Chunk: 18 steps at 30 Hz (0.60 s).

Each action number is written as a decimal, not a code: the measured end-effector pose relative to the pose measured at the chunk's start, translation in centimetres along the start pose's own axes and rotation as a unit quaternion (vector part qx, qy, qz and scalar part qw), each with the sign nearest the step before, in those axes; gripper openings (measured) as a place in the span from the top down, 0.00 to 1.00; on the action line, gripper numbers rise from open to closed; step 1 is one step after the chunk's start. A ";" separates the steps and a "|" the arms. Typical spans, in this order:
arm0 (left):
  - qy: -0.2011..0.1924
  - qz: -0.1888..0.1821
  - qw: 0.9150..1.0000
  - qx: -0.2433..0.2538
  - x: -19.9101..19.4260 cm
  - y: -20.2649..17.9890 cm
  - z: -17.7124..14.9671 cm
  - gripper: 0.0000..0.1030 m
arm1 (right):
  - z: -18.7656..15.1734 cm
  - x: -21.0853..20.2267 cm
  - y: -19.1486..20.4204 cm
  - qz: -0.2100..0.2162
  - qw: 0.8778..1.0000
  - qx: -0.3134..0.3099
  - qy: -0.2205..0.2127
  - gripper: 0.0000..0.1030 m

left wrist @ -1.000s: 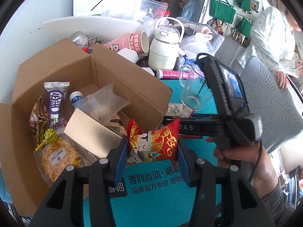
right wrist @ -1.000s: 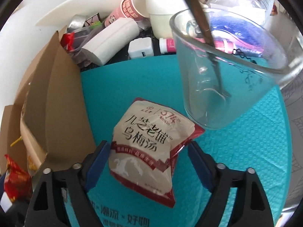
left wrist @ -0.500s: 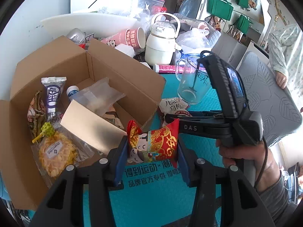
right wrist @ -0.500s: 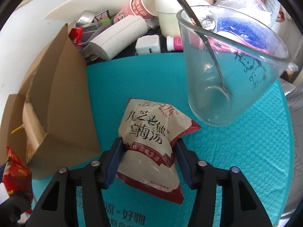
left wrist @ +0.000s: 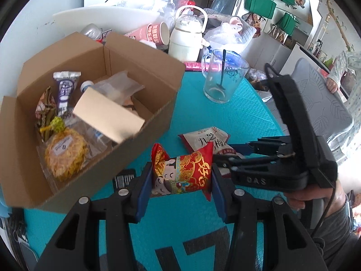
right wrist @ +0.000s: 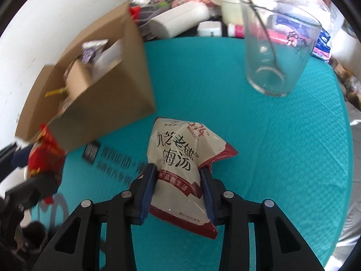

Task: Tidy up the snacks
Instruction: 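Grasp the white plum drink bag with the right gripper and lift it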

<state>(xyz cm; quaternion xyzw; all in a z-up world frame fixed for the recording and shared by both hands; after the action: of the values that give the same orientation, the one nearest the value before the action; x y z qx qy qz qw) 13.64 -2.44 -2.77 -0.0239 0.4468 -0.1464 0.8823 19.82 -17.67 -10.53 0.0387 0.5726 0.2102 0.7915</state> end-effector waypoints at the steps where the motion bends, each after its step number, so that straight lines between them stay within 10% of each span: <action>1: 0.004 0.002 1.000 -0.002 -0.1 0.1 -0.5 0.54 | -0.8 -0.3 0.6 0.004 1.000 -0.012 0.004 0.63; 18: 0.045 0.043 0.996 -0.065 -1.9 4.0 -8.3 0.54 | -7.4 -1.9 8.2 0.038 0.992 -0.111 0.051 0.52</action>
<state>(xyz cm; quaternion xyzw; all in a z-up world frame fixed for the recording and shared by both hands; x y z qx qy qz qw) 6.96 2.70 -6.92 -0.0551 0.4954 -0.0803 0.8632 10.11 -12.26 -8.93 -0.0388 0.5836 0.3044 0.7518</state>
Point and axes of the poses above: each gripper's, at about its wrist camera, not at the fingertips, and x roughly the way its jaws point, y to its left, z to its top, the point moved 3 cm from there along x, roughly the way its jaws point, and after that the axes turned 3 degrees about -y, right-handed, at the moved point
